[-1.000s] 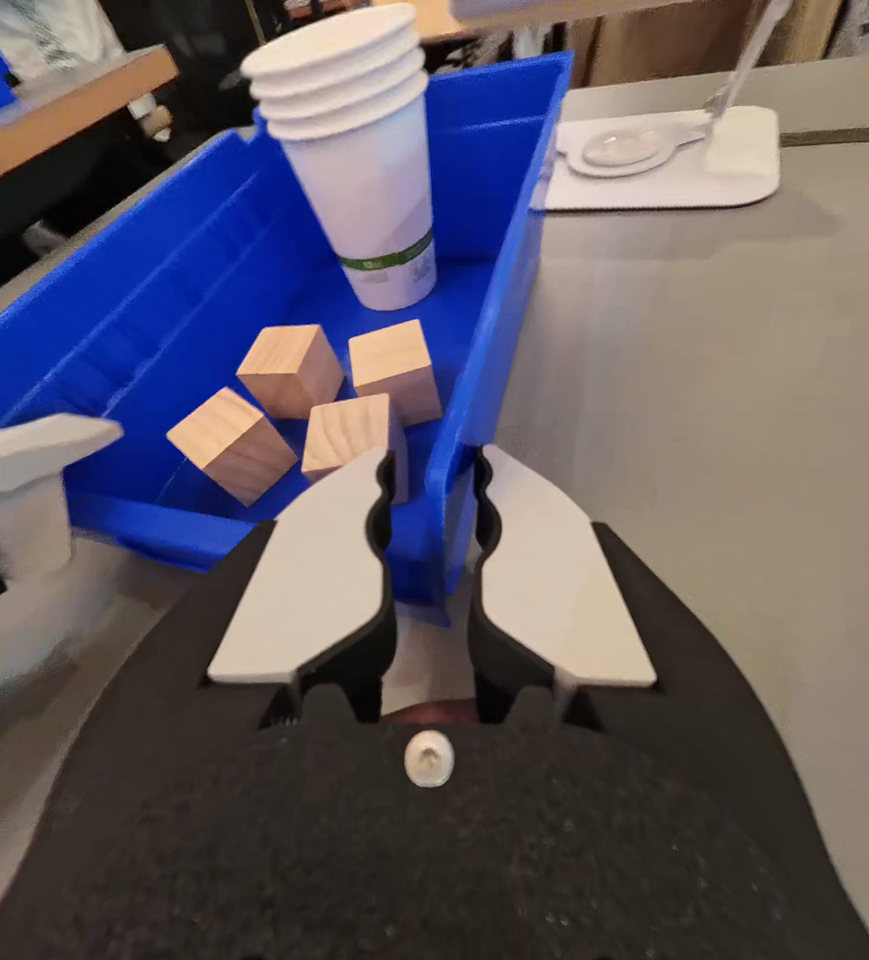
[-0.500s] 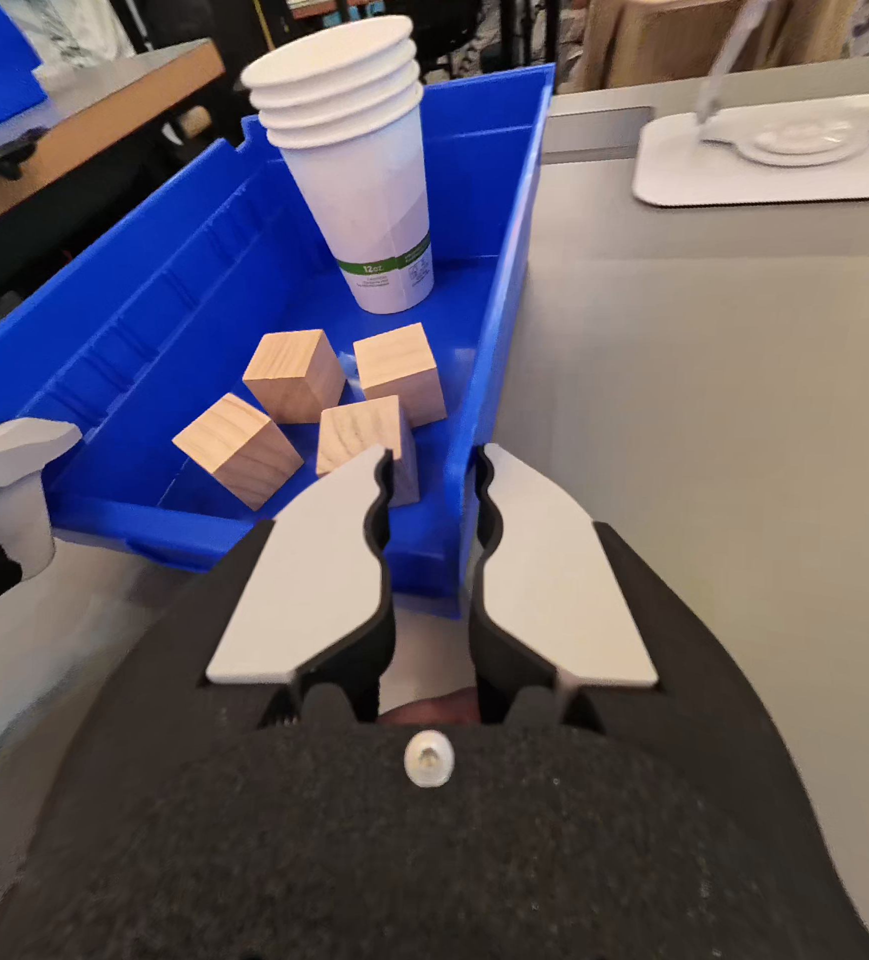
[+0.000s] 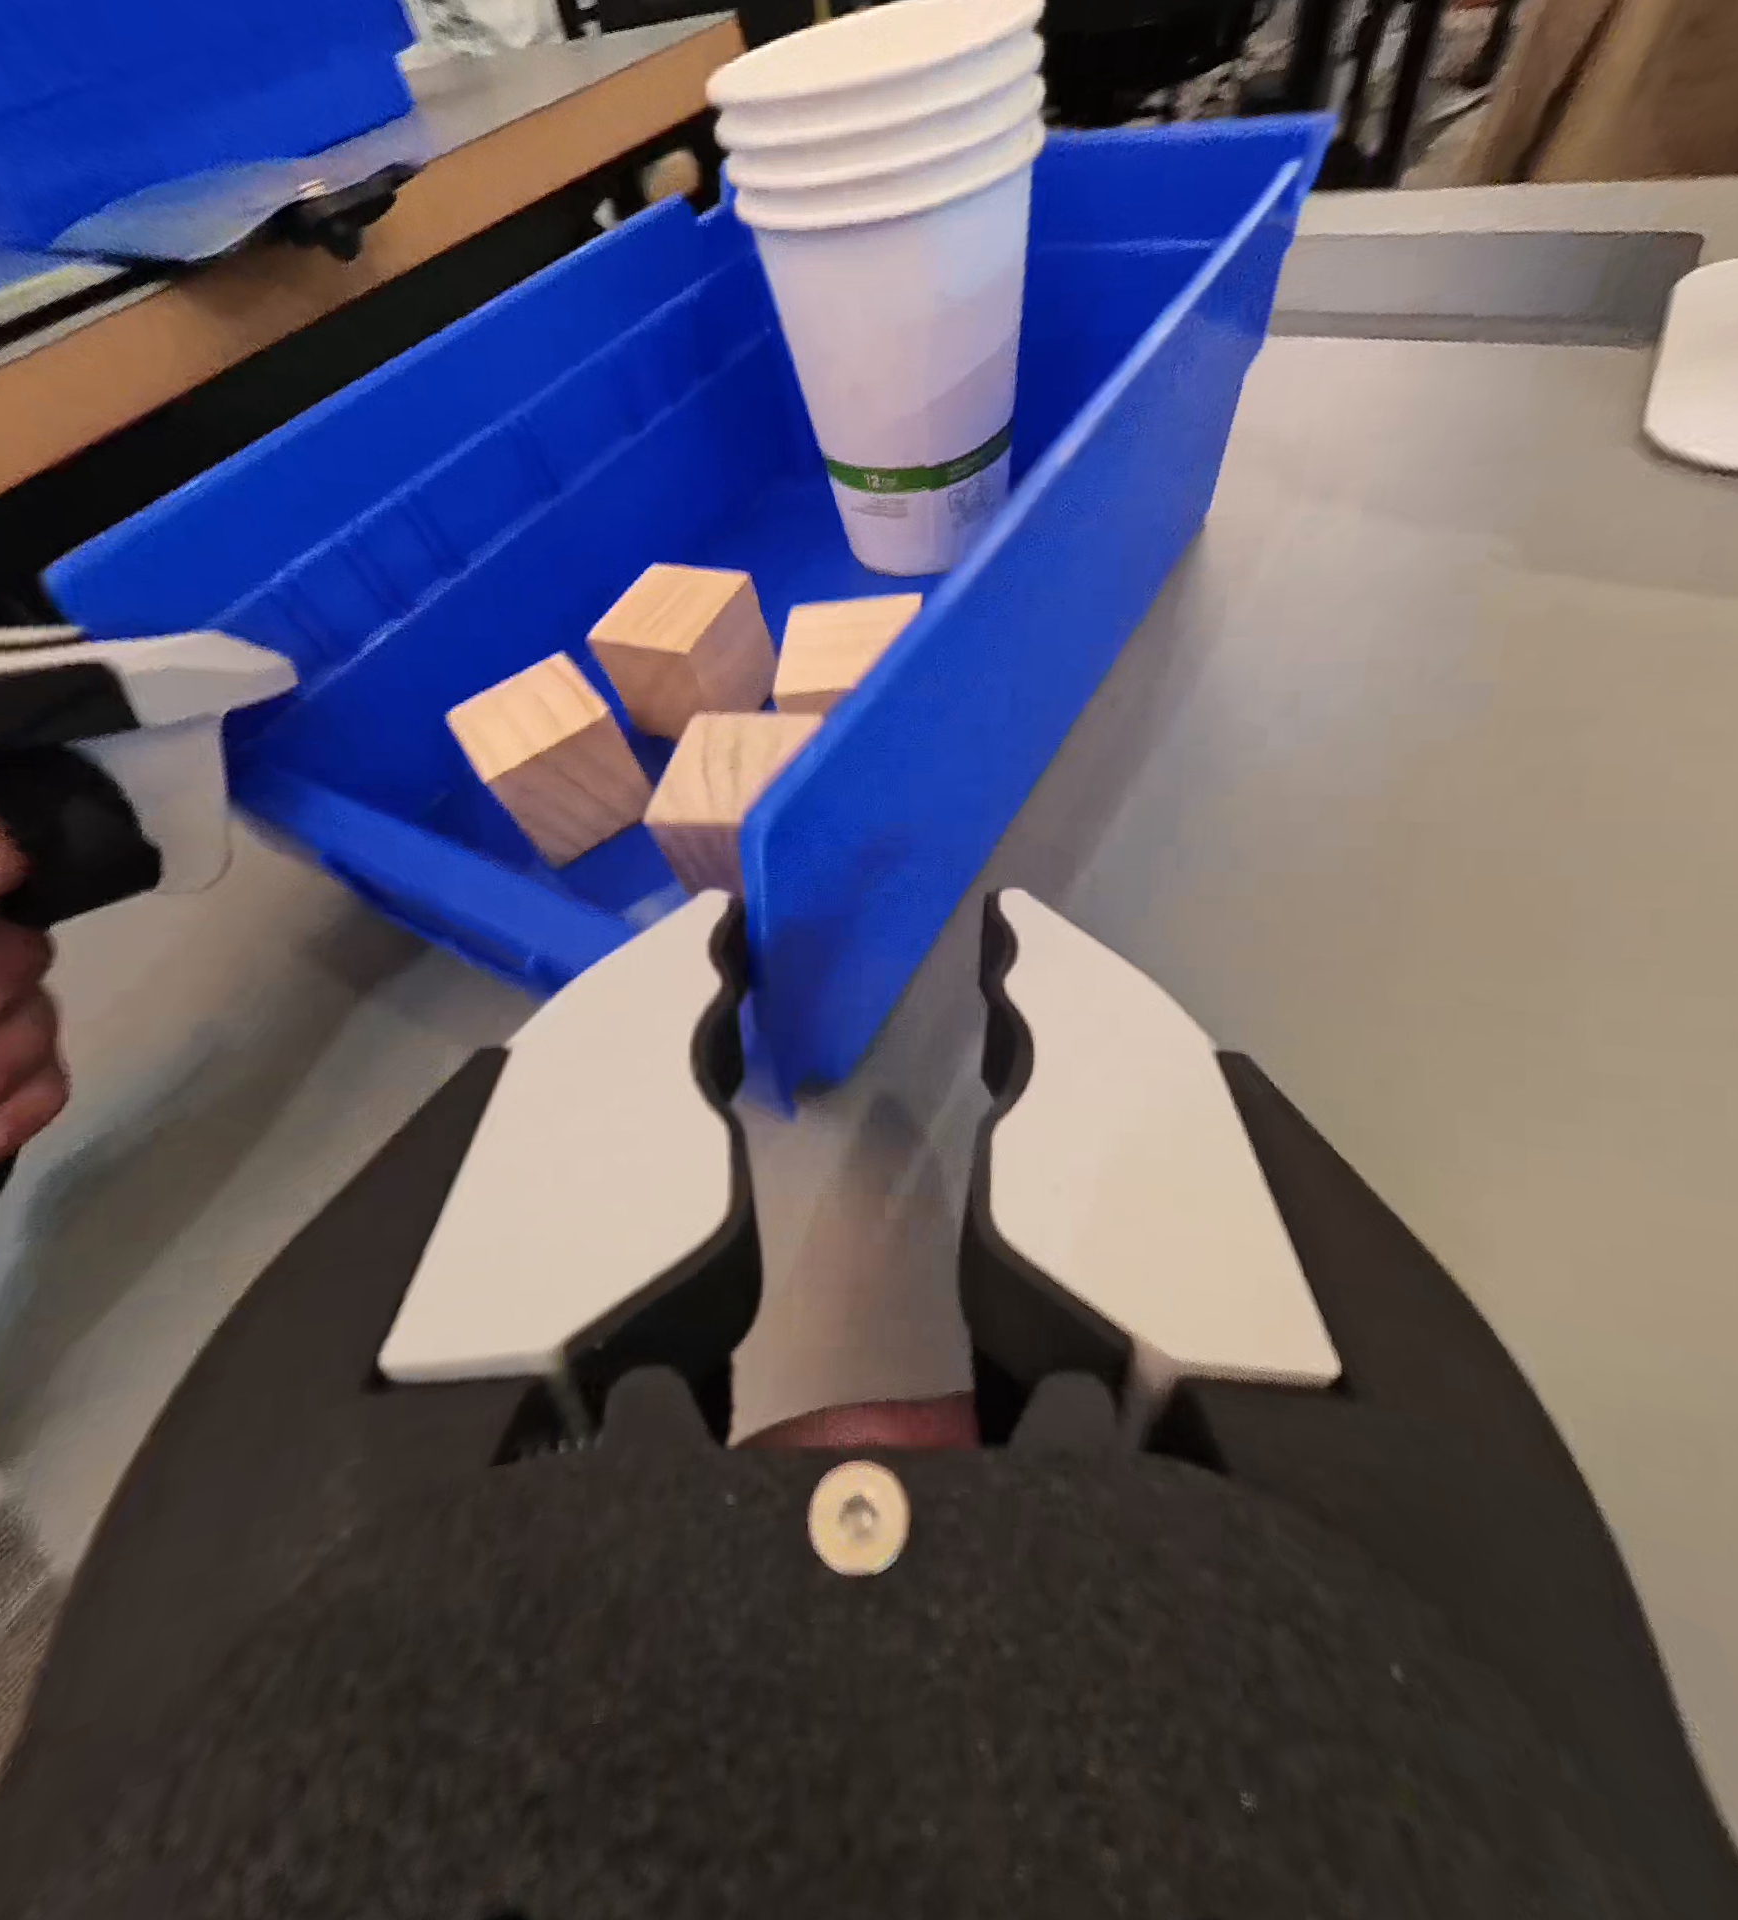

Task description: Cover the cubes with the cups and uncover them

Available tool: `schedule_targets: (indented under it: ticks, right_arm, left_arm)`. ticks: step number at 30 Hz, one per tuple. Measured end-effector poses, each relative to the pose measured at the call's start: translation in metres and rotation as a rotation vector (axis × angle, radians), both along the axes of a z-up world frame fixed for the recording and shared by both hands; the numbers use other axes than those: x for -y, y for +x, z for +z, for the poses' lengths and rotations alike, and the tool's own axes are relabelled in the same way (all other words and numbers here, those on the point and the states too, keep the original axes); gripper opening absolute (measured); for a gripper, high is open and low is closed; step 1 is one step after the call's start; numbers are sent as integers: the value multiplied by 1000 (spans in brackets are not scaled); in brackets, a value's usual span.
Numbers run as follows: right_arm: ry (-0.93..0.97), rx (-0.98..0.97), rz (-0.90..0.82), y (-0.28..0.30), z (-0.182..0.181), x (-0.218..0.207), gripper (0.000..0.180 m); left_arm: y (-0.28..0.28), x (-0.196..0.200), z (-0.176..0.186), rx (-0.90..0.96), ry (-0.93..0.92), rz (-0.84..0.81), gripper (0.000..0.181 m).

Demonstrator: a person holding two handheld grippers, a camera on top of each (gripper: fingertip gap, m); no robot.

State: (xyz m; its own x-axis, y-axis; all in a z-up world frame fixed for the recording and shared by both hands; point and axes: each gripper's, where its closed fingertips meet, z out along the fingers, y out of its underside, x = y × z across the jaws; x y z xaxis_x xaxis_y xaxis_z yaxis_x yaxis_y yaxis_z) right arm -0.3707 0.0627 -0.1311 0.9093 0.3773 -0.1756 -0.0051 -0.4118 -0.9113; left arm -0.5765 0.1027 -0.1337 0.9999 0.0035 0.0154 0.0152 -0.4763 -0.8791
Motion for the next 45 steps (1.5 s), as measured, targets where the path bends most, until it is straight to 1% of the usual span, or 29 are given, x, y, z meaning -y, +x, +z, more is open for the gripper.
schedule_targets:
  ticks: [2, 3, 4, 5, 6, 7, 9, 10, 12, 13, 15, 16, 18, 20, 22, 23, 25, 26, 27, 28, 29, 30, 32, 35, 38, 41, 45]
  right_arm:
    - [-50, -139, 101, 15, 10, 32, 38]
    - [-43, -213, 169, 27, 23, 52, 38]
    - [-1, -242, 214, 48, 39, 70, 38]
    - [51, -224, 206, 79, 52, 82, 38]
    - [105, -187, 165, 118, 62, 89, 37]
    - [153, -147, 100, 162, 70, 92, 37]
    - [202, -75, -107, 263, 77, 89, 37]
    - [198, -38, -197, 311, 74, 88, 38]
    - [149, 77, -394, 404, 55, 87, 42]
    - [122, 114, -449, 436, 46, 86, 43]
    - [67, 132, -493, 469, 29, 81, 42]
    - [44, 127, -483, 474, 21, 74, 39]
    - [25, 106, -449, 470, 12, 61, 43]
    - [-13, 143, -429, 460, 6, 51, 33]
    - [21, 193, -443, 453, 8, 41, 31]
    - [26, 205, -438, 448, 7, 36, 32]
    - [22, 209, -450, 439, 1, 30, 42]
    - [18, 201, -463, 437, -2, 26, 42]
    - [-1, 215, -488, 439, -6, 22, 40]
    - [-20, 245, -533, 447, -9, 19, 27]
    - [-21, 266, -578, 457, -8, 20, 6]
    - [-17, 258, -564, 458, -7, 22, 6]
    - [-16, 262, -614, 473, -7, 34, 2]
    - [-19, 199, -625, 480, -8, 56, 2]
    - [-5, 200, -638, 480, -6, 72, 2]
    - [-18, 201, -620, 480, -8, 72, 2]
    - [-16, 240, -583, 480, -8, 71, 2]
  left_arm:
    - [-13, 15, 12, -84, 56, 131, 42]
    - [-12, 25, 25, -118, 112, 168, 40]
    - [-8, 35, 39, -155, 172, 189, 39]
    - [-3, 46, 52, -195, 211, 219, 39]
    - [11, 56, 63, -211, 236, 203, 40]
    - [34, 65, 70, -193, 252, 145, 42]
    - [91, 84, 77, -100, 282, 5, 41]
    - [123, 94, 78, -53, 295, -87, 39]
    - [183, 111, 74, -3, 301, -239, 38]
    - [210, 118, 69, -1, 285, -310, 38]
    - [258, 130, 54, -13, 232, -445, 39]
    - [276, 135, 47, -30, 213, -495, 40]
    - [302, 140, 35, -77, 202, -557, 40]
    - [317, 143, 24, -114, 178, -588, 40]
    - [326, 147, 17, -89, 150, -610, 40]
    - [329, 149, 14, -63, 137, -622, 39]
    - [333, 152, 8, -25, 104, -634, 39]
    - [334, 153, 5, -19, 89, -638, 39]
    - [334, 153, 2, -17, 82, -639, 39]
    - [334, 153, 0, -17, 78, -638, 39]
    - [333, 153, -2, -20, 74, -638, 39]
    - [332, 153, -4, -25, 69, -637, 38]
    - [328, 151, -5, -39, 66, -629, 38]
    - [318, 146, -4, -31, 70, -596, 38]
    - [313, 143, -8, 20, 35, -585, 38]
    - [311, 143, -13, 39, 6, -587, 38]
    - [304, 141, -10, -7, 39, -571, 37]
